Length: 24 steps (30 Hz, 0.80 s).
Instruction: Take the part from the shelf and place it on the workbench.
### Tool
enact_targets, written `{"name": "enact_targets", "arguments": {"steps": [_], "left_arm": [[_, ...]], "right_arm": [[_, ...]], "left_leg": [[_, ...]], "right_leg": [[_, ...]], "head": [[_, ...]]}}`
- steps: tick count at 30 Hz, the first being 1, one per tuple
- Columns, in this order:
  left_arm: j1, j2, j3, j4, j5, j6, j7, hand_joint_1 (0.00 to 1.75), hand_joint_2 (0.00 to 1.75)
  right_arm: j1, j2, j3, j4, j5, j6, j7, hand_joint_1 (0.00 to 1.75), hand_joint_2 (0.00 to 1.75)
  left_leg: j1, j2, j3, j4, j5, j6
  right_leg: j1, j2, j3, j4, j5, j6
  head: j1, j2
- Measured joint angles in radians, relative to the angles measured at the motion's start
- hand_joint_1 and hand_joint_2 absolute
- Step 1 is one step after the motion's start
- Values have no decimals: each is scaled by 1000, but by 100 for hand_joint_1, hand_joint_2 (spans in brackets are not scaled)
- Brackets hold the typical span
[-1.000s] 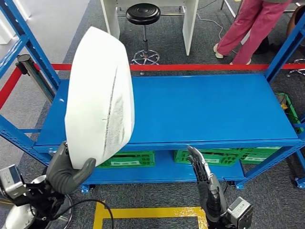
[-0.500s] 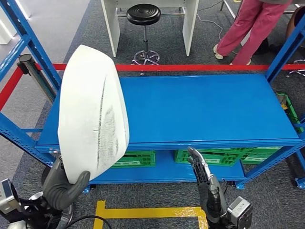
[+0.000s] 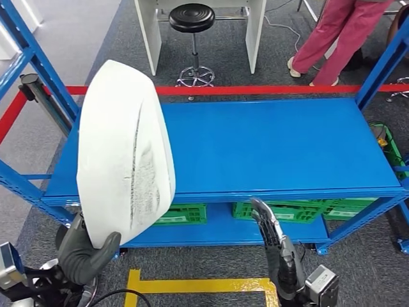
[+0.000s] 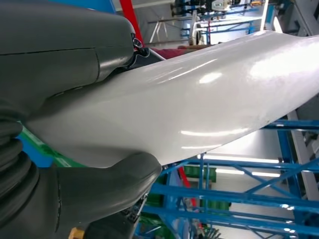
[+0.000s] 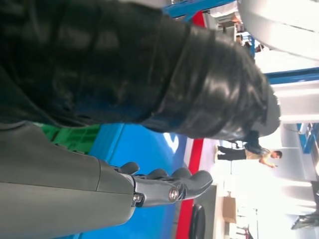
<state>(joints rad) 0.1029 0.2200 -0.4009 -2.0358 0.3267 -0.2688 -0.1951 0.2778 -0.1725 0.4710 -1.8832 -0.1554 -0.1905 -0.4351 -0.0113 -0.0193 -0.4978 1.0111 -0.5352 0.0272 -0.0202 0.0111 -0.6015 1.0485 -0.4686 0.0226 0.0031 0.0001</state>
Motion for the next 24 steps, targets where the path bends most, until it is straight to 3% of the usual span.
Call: {"name": "enact_targets", "arguments": {"steps": [2, 3, 5, 7, 8, 9, 10, 12, 14, 16, 17, 18, 20, 21, 22, 23, 24], "left_arm": [[1, 0, 2, -1, 1, -4, -1, 175, 175], [2, 0, 3, -1, 2, -6, -2, 175, 175], [3, 0, 4, -1, 5, -10, -3, 175, 175], [7, -1, 5, -1, 8, -13, -3, 175, 175], [9, -1, 6, -1, 8, -14, -3, 175, 175], [11, -1, 7, -1, 8, -14, -3, 175, 175], [11, -1, 7, -1, 8, -15, -3, 175, 175], [11, -1, 9, -2, 8, -15, -4, 175, 175], [12, -1, 11, -4, 9, -17, -4, 175, 175], [13, -1, 12, -4, 9, -19, -5, 175, 175], [12, -1, 12, -5, 10, -20, -5, 175, 175], [12, -1, 12, -5, 10, -21, -5, 175, 175], [11, -2, 12, -6, 12, -21, -3, 175, 175], [12, -2, 12, -6, 14, -21, -2, 175, 175], [12, -2, 11, -6, 16, -21, -1, 175, 175], [12, -2, 11, -6, 17, -21, 0, 175, 175], [12, -2, 11, -6, 18, -21, 0, 175, 175]], "right_arm": [[-1, 0, -1, 2, -1, 2, -1, 0, 0], [-2, 0, -1, 2, -2, 3, -1, 0, 0], [-4, 0, -2, 2, -2, 5, -2, 0, 0], [-3, 0, -2, 3, -3, 7, -2, 0, 0], [-3, 0, -2, 3, -3, 7, -2, 0, 0], [-3, 0, -1, 3, -4, 7, -2, 0, 0], [-4, 0, -1, 3, -4, 8, -2, 0, 0], [-4, 0, -1, 3, -4, 8, -2, 0, 0], [-6, 0, -1, 3, -5, 11, -3, 0, 0], [-7, 0, -1, 3, -12, 22, -10, 0, 87], [-7, 0, -1, 3, -22, 33, -19, 0, 87], [-7, 0, -1, 3, -35, 46, -31, 0, 87], [-6, 0, -3, 3, -65, 74, -57, 0, 0], [-6, 0, -5, 3, -76, 88, -65, 0, 0], [-6, 0, -7, 3, -86, 101, -71, 0, 0], [-6, 0, -9, 3, -94, 111, -73, 0, 0], [-6, 0, -10, 3, -100, 118, -74, 0, 0]], "left_leg": [[2, 2, -15, 24, -21, -11], [4, 4, -30, 58, -47, -17], [9, 7, -77, 177, -114, -28], [11, 7, -113, 269, -145, -29], [11, 7, -109, 268, -133, -26], [9, 7, -86, 228, -105, -20], [6, 7, -48, 159, -71, -9], [-3, 11, 18, 33, -31, 11], [-12, 15, 33, -8, -21, 20], [-14, 17, 27, -21, 2, 24], [-11, 18, 21, -30, 16, 27], [-7, 20, 12, -38, 32, 30], [-3, 22, -15, -43, 58, 34], [-2, 23, -31, -42, 69, 35], [-2, 24, -47, -40, 80, 34], [-2, 24, -64, -37, 91, 32], [-1, 24, -80, -33, 100, 29]], "right_leg": [[-2, -2, -9, 0, 2, -11], [-4, -4, -11, -1, 4, -16], [-2, -9, -17, -1, 8, -23], [2, -14, -25, -1, 13, -26], [4, -15, -30, -1, 17, -28], [7, -15, -34, -1, 22, -28], [10, -16, -38, -1, 28, -28], [12, -16, -44, -3, 40, -24], [7, -18, -46, -9, 55, -12], [3, -19, -47, -17, 68, 0], [5, -17, -53, -13, 56, 4], [6, -16, -65, 9, 25, 8], [7, -13, -95, 106, -73, 14], [6, -13, -106, 168, -112, 18], [6, -13, -109, 214, -128, 22], [5, -13, -98, 236, -121, 25], [5, -13, -70, 223, -97, 27]], "head": [[-3, 0], [-5, 0], [-9, 0], [-9, 0], [-9, 0], [-9, 0], [-9, 0], [-8, 0], [-9, 0], [-11, 0], [-10, 0], [-9, 0], [-6, 0], [-5, 0], [-4, 0], [-5, 0], [-4, 0]]}}
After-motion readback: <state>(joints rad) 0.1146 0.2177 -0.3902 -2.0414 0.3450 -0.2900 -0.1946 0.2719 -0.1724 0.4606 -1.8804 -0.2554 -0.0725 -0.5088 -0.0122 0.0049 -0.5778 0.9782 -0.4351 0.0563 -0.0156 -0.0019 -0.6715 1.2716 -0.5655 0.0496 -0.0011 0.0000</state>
